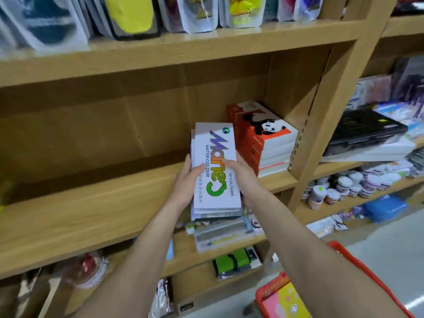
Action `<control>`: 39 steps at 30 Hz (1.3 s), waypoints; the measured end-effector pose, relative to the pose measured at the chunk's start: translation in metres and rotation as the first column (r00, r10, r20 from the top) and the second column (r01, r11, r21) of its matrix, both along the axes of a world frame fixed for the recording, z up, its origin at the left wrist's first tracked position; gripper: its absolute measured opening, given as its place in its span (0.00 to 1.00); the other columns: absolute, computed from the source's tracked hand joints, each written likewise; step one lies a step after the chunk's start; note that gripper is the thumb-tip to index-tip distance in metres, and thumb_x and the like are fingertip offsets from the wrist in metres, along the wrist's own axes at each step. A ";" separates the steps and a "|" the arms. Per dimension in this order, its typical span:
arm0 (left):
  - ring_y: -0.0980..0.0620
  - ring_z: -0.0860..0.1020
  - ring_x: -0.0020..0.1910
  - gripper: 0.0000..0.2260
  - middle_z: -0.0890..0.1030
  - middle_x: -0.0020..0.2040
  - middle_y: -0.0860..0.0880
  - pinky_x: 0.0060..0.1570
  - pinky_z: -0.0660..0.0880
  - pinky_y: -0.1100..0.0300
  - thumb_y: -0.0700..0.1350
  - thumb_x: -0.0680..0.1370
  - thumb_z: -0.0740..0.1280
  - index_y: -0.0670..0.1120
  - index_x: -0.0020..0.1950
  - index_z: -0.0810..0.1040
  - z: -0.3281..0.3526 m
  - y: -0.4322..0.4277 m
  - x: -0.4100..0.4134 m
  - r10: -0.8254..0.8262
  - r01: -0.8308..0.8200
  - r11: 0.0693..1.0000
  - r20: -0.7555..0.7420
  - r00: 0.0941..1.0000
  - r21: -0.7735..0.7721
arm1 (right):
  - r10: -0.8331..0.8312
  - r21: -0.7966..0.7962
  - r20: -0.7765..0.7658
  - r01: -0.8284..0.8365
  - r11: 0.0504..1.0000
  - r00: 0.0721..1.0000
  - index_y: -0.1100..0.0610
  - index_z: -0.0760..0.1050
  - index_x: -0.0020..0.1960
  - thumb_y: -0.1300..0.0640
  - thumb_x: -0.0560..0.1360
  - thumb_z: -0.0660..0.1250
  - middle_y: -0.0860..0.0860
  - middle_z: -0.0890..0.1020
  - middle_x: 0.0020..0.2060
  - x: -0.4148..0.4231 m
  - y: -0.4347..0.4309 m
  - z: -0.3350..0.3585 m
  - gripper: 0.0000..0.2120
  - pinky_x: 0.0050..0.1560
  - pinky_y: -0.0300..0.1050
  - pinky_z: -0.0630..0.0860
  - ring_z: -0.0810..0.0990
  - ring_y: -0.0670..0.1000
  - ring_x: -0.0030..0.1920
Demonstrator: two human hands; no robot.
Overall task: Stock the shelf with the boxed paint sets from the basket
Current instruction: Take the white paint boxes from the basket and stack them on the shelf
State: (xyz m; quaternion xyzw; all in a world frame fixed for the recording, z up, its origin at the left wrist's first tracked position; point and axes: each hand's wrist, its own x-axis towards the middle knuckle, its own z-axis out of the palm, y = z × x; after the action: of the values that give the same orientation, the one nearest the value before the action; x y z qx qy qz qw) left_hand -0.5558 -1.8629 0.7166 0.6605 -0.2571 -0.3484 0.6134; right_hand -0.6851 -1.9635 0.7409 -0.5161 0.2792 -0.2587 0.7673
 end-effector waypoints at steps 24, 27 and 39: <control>0.51 0.77 0.66 0.51 0.76 0.72 0.55 0.64 0.74 0.54 0.54 0.73 0.74 0.59 0.81 0.38 -0.030 -0.022 -0.028 -0.265 0.139 0.948 0.470 0.842 0.285 | -0.382 -0.506 -0.274 0.205 0.838 0.883 0.53 0.79 0.65 0.49 0.85 0.63 0.38 0.83 0.50 -0.052 -0.021 -0.037 0.13 0.49 0.32 0.77 0.81 0.37 0.53; 0.46 0.75 0.69 0.52 0.74 0.74 0.51 0.66 0.73 0.47 0.59 0.71 0.72 0.59 0.80 0.36 -0.032 -0.041 -0.019 -0.288 0.119 0.937 0.534 0.795 0.327 | -0.482 -0.620 -0.294 0.219 0.753 0.825 0.55 0.78 0.67 0.56 0.84 0.65 0.42 0.82 0.53 -0.071 -0.016 -0.056 0.13 0.60 0.43 0.79 0.80 0.35 0.52; 0.49 0.74 0.70 0.49 0.73 0.74 0.54 0.66 0.73 0.45 0.68 0.68 0.68 0.62 0.80 0.43 -0.033 -0.051 -0.015 -0.246 0.099 0.950 0.513 0.823 0.298 | -0.421 -0.775 -0.385 -0.040 0.631 0.821 0.57 0.71 0.76 0.59 0.81 0.67 0.50 0.75 0.69 -0.068 -0.024 -0.066 0.24 0.67 0.50 0.76 0.77 0.51 0.66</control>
State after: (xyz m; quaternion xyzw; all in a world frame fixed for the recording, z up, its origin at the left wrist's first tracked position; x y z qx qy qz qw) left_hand -0.5710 -1.9134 0.6838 0.7797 -0.4320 -0.2316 0.3896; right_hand -0.7533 -1.9874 0.6748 -0.8029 0.4030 -0.2799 0.3386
